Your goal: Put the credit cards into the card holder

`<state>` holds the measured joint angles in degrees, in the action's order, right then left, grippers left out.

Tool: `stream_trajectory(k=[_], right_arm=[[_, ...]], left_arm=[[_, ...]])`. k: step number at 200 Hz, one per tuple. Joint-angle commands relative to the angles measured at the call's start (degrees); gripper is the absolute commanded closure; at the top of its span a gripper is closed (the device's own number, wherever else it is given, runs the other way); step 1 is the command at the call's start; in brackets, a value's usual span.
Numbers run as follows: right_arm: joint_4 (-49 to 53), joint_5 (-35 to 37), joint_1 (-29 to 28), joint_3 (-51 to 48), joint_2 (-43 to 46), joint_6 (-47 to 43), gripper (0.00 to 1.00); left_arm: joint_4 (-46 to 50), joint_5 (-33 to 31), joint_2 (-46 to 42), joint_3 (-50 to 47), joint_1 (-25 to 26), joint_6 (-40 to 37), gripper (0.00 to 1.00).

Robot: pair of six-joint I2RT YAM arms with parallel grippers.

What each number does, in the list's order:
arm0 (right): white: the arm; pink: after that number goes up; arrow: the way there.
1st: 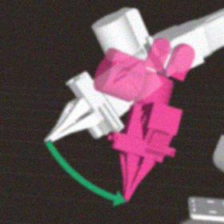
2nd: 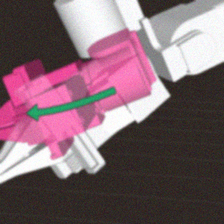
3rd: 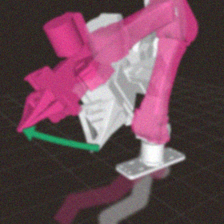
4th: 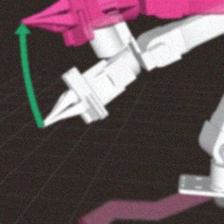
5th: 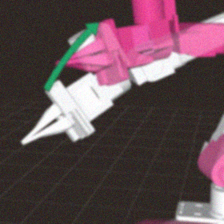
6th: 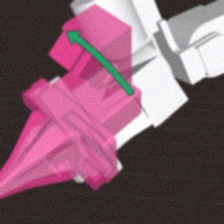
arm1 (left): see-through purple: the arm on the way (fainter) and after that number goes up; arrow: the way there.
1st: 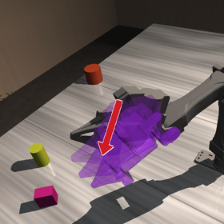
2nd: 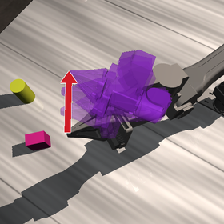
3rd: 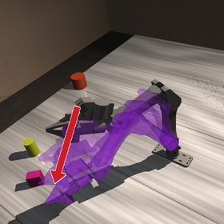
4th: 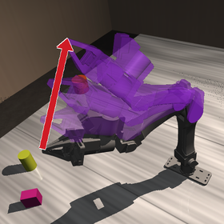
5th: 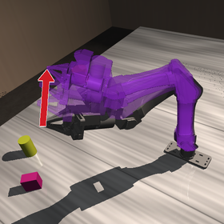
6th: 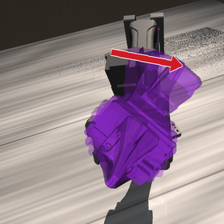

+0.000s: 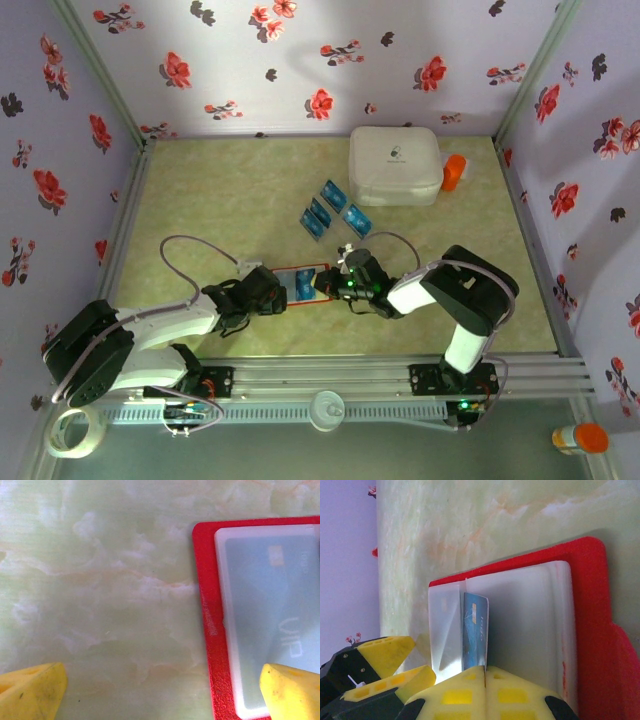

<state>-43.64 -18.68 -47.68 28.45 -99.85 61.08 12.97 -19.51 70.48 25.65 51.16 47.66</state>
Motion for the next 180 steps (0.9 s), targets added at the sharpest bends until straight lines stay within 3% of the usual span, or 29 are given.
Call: stream_trajectory(k=[1,180], right_arm=[[3.6,-1.6,-0.6,0.5,-1.3,-1.4,1.00],[3.9,-2.7,-0.6,3.6,-3.2,-2.2,1.00]], left_arm=[[3.2,-1.0,-0.4,-1.4,0.3,0.9,0.00],[3.3,-1.0,-0.6,-1.5,0.4,1.0,0.00]])
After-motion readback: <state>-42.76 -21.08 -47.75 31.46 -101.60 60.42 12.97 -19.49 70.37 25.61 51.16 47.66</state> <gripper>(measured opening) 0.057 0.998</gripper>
